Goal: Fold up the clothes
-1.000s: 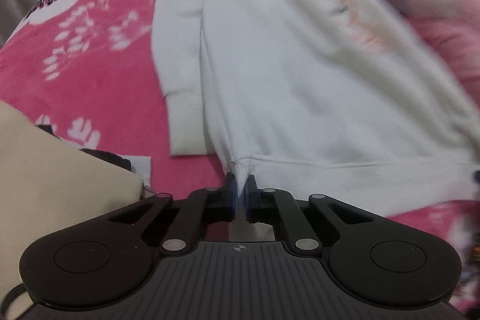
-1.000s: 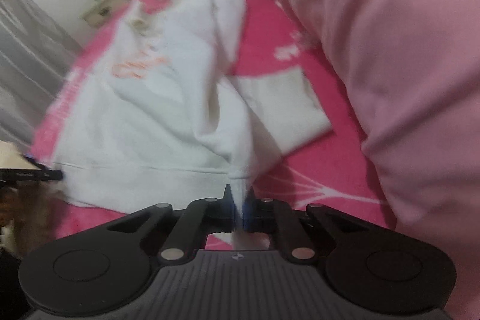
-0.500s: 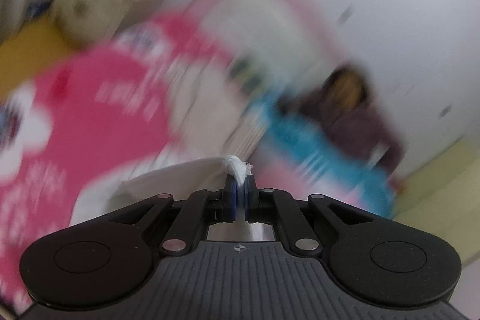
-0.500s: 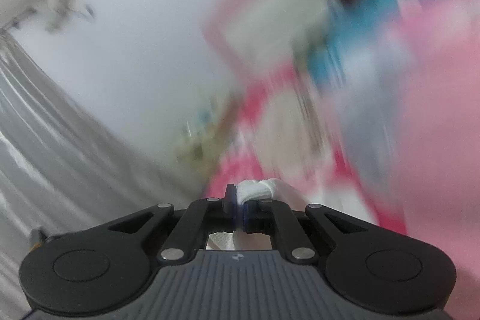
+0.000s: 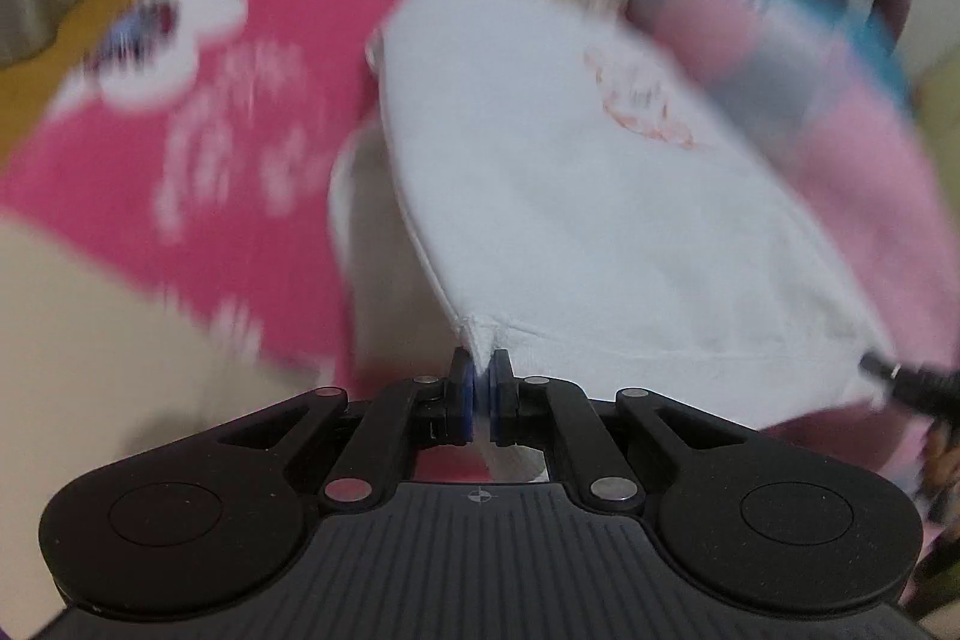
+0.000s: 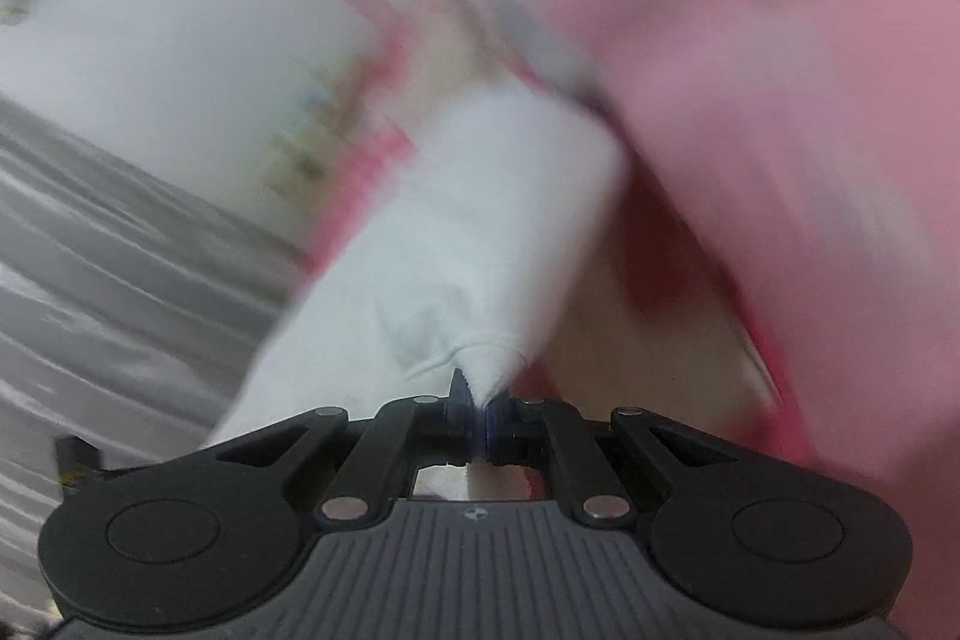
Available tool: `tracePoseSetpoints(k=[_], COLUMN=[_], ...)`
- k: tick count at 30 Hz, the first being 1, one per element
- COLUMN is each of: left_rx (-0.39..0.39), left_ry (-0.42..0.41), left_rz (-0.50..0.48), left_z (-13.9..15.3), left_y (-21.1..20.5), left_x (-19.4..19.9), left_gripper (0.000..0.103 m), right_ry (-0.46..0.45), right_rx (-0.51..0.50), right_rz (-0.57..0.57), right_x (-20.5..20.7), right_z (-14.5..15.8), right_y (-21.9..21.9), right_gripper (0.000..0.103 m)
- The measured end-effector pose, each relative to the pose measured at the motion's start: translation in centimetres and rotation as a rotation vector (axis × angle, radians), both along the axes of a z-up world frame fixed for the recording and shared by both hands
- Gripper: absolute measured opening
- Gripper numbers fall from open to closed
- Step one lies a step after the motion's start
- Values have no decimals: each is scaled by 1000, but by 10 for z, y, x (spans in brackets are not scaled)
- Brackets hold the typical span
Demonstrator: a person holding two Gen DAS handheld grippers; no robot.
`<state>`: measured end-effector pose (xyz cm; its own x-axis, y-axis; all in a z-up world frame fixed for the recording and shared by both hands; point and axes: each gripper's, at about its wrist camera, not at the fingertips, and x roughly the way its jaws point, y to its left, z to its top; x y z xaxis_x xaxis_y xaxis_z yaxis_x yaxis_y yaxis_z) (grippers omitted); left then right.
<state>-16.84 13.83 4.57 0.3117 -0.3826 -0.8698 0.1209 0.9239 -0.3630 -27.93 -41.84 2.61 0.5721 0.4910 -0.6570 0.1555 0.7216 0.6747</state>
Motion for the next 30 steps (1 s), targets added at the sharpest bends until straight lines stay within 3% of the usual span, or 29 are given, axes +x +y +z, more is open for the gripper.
tracePoseSetpoints(k=[3,8,13,17,20,23,30], left_rx=[72,222,394,481,442,356,318], left_ry=[19,-21,5,66,84,68,-78], left_rz=[-66,-235,-408,-479,-424,-340,-239], left_z=[-21,-15,-54,-83,-78,-70,-70], left_y=[-15,-31,-59,-61,-46,-29,-16], left_x=[-5,-20,-34,-43,-50,-60,-95], left_gripper=[3,3,4,10,16,25,26], right_ry=[104,145,260,370,330,229,-34], right_rx=[7,-25,-147,-363,-462,-528,-592], right_rz=[-20,15,67,82,103,136,375], right_x=[-15,-29,-39,-38,-50,-56,-19], right_z=[-40,-39,-69,-103,-88,-61,-20], right_y=[-1,-2,5,17,18,24,90], right_gripper=[5,5,7,30,32,33,33])
